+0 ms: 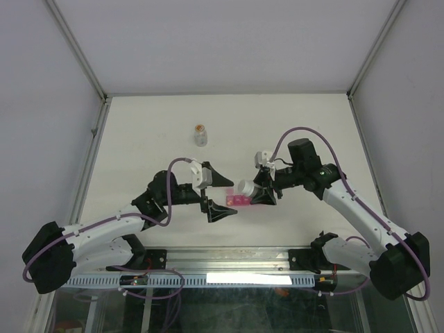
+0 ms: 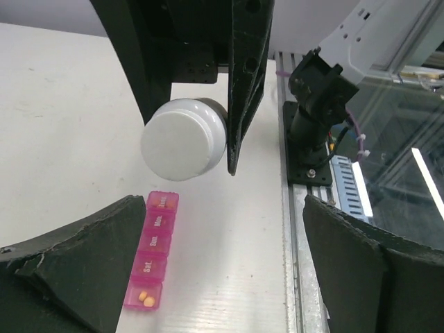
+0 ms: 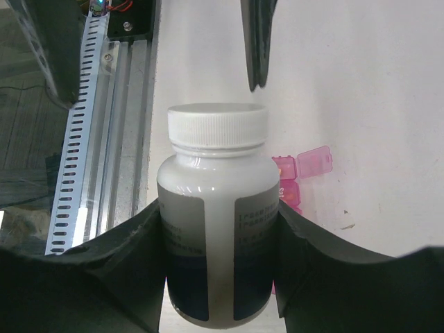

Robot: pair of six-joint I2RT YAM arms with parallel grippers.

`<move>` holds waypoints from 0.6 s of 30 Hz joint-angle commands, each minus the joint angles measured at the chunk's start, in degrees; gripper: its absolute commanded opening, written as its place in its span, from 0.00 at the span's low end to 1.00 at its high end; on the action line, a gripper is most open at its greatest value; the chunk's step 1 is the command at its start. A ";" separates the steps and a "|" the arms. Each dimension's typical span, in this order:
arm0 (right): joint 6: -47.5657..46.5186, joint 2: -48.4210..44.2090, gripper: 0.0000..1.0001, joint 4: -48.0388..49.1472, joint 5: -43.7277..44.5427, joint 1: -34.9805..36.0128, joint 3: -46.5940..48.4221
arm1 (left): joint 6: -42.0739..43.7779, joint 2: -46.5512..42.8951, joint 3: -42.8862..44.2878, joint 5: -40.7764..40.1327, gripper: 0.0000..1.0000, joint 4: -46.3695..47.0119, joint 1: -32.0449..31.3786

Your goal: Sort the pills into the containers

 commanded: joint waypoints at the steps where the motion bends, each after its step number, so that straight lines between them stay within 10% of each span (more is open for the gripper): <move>1: -2.08 -1.01 0.00 2.20 -2.98 -0.41 2.27 | -10.89 -6.51 -5.33 -9.55 0.99 9.60 -0.21; 9: -2.78 -0.49 0.00 2.28 -2.37 -0.93 1.96 | -40.55 -14.09 -15.06 -24.06 0.96 21.05 0.07; 18: -2.78 -0.13 0.00 2.47 -1.27 -0.99 1.87 | -41.36 -9.38 2.53 -32.18 0.81 -9.15 -3.66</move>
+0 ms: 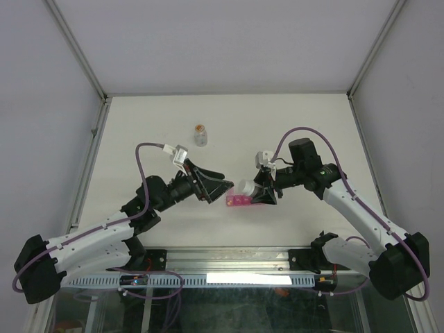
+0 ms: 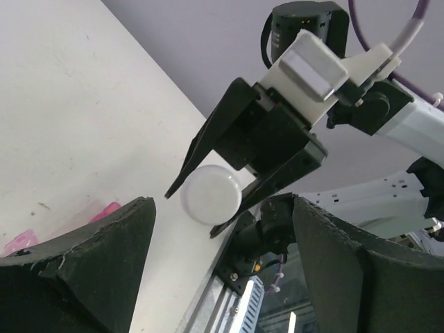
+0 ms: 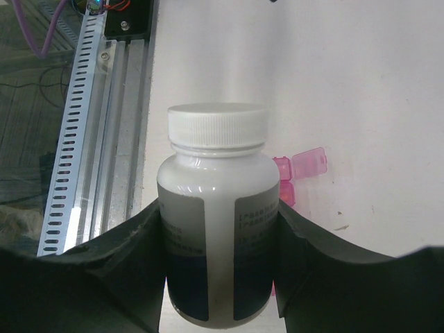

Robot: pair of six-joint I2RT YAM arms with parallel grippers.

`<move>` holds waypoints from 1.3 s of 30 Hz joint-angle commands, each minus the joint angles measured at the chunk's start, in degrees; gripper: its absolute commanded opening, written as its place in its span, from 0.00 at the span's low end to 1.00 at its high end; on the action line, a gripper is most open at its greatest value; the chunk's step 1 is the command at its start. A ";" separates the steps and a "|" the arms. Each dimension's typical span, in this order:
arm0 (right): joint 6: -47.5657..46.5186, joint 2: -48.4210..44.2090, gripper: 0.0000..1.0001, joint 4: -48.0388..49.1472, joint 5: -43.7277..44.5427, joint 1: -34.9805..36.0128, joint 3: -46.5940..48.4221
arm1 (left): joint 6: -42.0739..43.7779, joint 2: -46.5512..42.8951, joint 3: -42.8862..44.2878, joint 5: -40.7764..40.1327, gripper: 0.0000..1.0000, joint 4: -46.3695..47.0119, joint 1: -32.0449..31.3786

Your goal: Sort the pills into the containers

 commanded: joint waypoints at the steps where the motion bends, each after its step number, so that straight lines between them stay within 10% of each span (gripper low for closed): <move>1: -0.90 -0.19 0.00 2.36 -0.46 -0.27 1.87 | -0.88 3.97 8.73 -5.15 0.80 -11.84 -2.79; 27: -0.60 0.33 0.00 2.42 -0.39 -0.25 1.95 | 3.13 14.70 18.70 -0.78 0.60 -14.39 -5.91; 39: -0.54 0.34 0.00 2.36 -0.36 -0.23 1.95 | 4.43 17.05 19.62 5.43 0.30 -14.42 -5.91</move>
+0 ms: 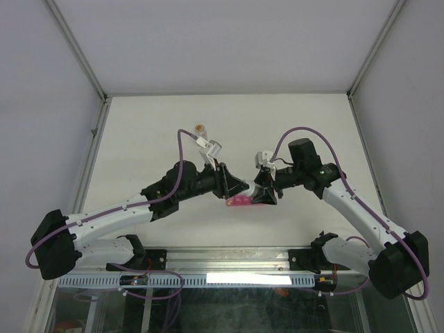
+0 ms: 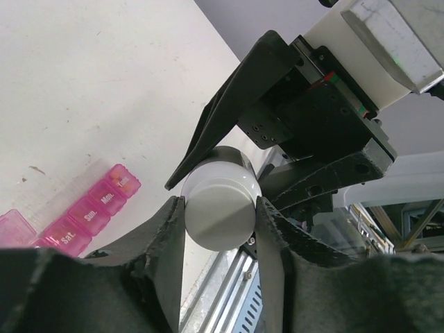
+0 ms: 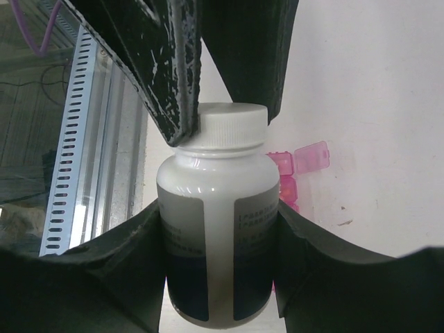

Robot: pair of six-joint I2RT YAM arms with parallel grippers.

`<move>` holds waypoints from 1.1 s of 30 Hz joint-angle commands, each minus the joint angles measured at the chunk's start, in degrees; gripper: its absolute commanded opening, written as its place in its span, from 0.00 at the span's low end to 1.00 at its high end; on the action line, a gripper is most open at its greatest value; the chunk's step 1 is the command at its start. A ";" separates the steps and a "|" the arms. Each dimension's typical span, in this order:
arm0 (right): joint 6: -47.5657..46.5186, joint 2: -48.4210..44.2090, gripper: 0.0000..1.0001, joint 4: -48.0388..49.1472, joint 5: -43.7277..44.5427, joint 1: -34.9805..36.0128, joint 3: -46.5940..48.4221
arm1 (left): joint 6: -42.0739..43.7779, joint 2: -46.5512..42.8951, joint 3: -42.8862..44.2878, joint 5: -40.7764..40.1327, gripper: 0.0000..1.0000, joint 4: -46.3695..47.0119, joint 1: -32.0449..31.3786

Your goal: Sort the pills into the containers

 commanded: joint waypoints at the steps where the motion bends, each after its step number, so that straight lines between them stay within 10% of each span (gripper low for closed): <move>1: -0.42 -0.17 0.00 2.89 -0.71 -0.24 1.95 | 1.93 0.56 2.47 6.28 0.27 1.98 -0.59; 19: -0.99 -0.87 0.00 2.64 -0.56 -0.18 1.87 | 56.10 4.08 -0.53 35.65 0.23 7.02 3.42; 21: -1.18 -0.87 0.00 2.55 -0.53 -0.23 1.87 | 54.98 5.24 1.16 36.59 0.33 7.48 4.99; 26: -1.68 -0.87 0.00 2.22 -0.34 -0.22 1.96 | 50.07 2.91 -2.06 28.96 0.94 17.85 5.70; 33: -2.04 -0.57 0.00 1.83 -0.25 -0.26 1.94 | 37.86 -6.00 -11.08 19.14 0.99 27.23 5.95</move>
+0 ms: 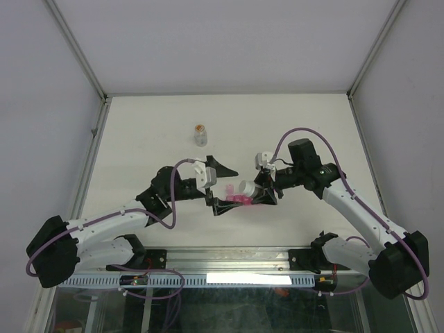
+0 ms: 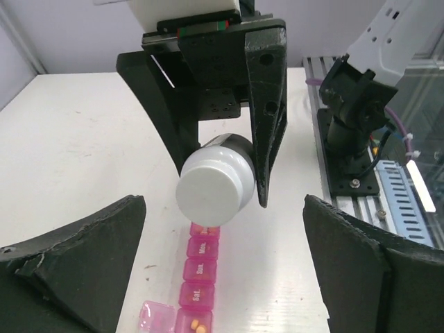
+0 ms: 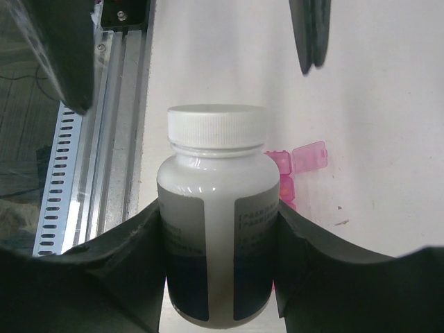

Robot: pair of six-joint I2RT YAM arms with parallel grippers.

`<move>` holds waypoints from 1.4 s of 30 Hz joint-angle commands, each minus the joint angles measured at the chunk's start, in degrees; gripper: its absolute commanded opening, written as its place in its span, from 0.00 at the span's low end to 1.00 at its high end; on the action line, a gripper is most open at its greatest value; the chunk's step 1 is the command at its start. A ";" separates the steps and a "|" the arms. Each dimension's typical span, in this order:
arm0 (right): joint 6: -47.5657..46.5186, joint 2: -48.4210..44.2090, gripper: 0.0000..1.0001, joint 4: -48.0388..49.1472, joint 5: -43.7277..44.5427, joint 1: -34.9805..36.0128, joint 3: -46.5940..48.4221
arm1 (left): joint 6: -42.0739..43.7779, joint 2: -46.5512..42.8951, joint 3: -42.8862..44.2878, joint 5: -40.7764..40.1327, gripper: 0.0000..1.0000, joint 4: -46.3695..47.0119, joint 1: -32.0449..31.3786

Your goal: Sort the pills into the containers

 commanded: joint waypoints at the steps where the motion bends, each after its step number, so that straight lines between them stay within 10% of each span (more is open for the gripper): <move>1: -0.36 -0.50 0.00 2.60 -0.51 -0.24 1.97 | -14.24 -6.97 -4.92 -9.84 0.99 11.55 0.31; 8: -0.43 0.28 0.00 2.44 -0.33 -0.22 2.00 | -48.79 -15.12 -6.13 -25.14 0.83 7.07 -0.56; 17: -0.51 0.37 0.00 2.42 -0.29 -0.46 2.01 | -46.12 -9.73 2.19 -35.09 0.79 -11.29 -7.18; 42: -0.54 0.38 0.00 2.38 -0.85 -0.54 1.98 | -45.76 -0.59 6.38 -27.75 0.56 -9.55 -7.66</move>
